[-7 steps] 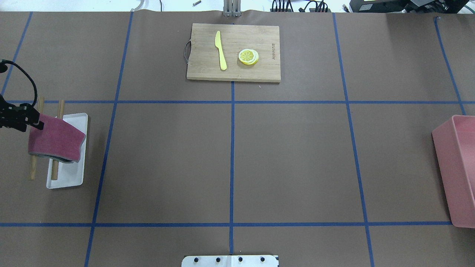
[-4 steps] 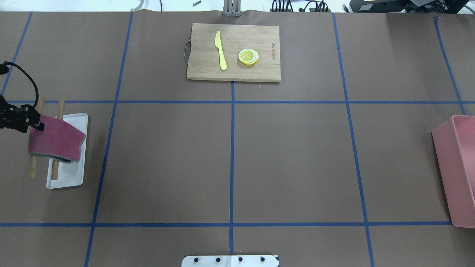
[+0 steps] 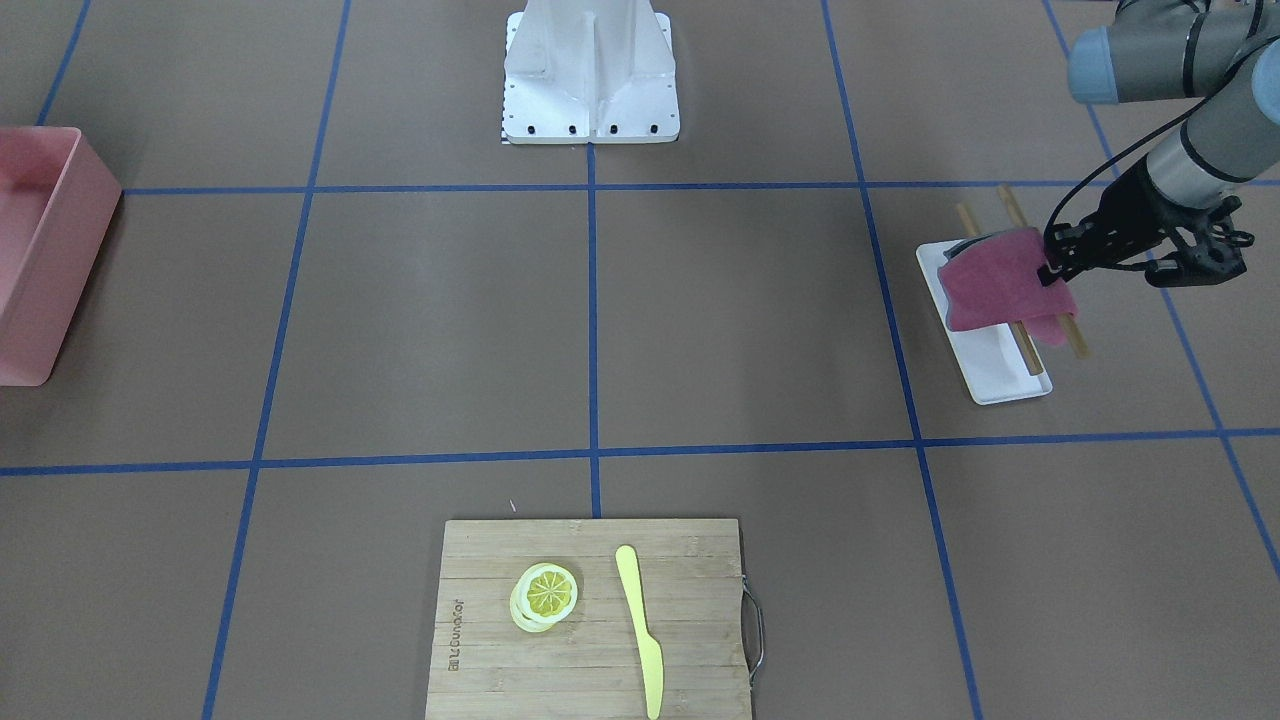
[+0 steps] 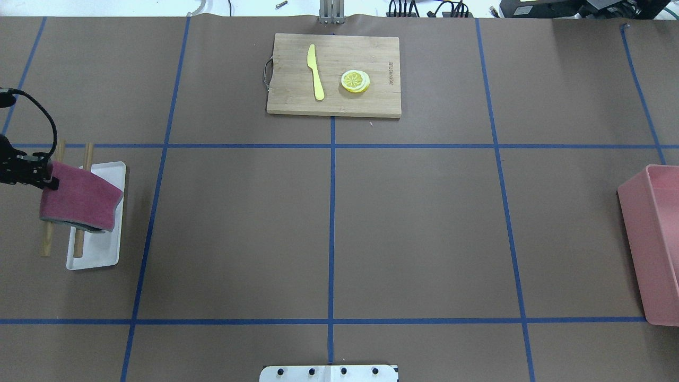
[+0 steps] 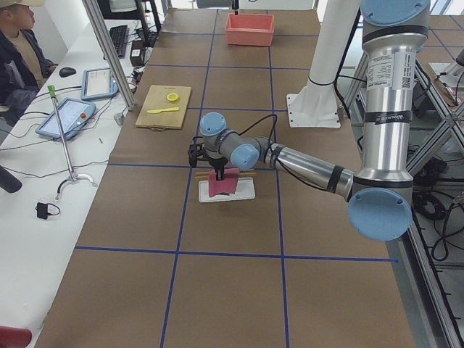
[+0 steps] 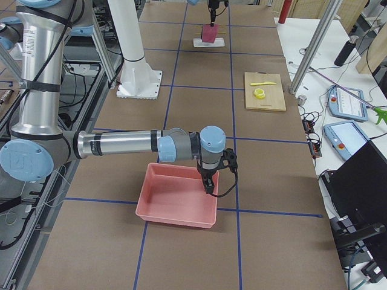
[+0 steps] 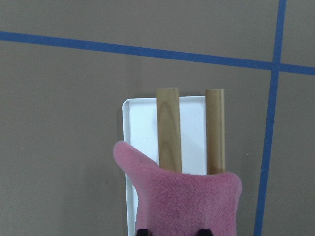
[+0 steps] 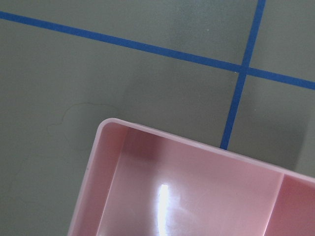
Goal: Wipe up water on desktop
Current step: 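Lift the pink towel off the white tray with the left gripper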
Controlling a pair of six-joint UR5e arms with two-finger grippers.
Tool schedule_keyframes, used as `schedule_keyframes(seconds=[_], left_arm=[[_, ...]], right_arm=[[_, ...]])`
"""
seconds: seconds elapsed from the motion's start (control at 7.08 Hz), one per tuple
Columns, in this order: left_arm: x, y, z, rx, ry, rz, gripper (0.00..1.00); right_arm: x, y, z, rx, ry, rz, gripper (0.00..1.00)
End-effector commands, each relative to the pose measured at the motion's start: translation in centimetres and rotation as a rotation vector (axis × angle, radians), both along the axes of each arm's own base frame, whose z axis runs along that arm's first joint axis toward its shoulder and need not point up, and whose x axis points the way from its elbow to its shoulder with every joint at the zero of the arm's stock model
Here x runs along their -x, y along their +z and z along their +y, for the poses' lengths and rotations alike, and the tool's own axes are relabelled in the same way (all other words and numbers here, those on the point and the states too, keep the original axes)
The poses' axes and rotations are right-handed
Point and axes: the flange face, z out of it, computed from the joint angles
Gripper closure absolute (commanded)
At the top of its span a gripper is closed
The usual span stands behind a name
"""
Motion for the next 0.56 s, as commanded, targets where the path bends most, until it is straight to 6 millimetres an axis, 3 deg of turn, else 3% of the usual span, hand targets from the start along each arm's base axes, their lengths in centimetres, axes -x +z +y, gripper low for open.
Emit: schedule_keyframes(seconds=[0.0,0.42], left_arm=[[0.0,-0.5,-0.1,-0.007,0.001,0.008,1.00],[1.0,-4.6,0.7,-0.074,-0.009,0.047,1.00]], right_arm=[[0.0,0.0,0.0,0.000,0.000,0.000,0.00],[0.0,-0.2,0.0,-0.004,0.000,-0.002,0.00]])
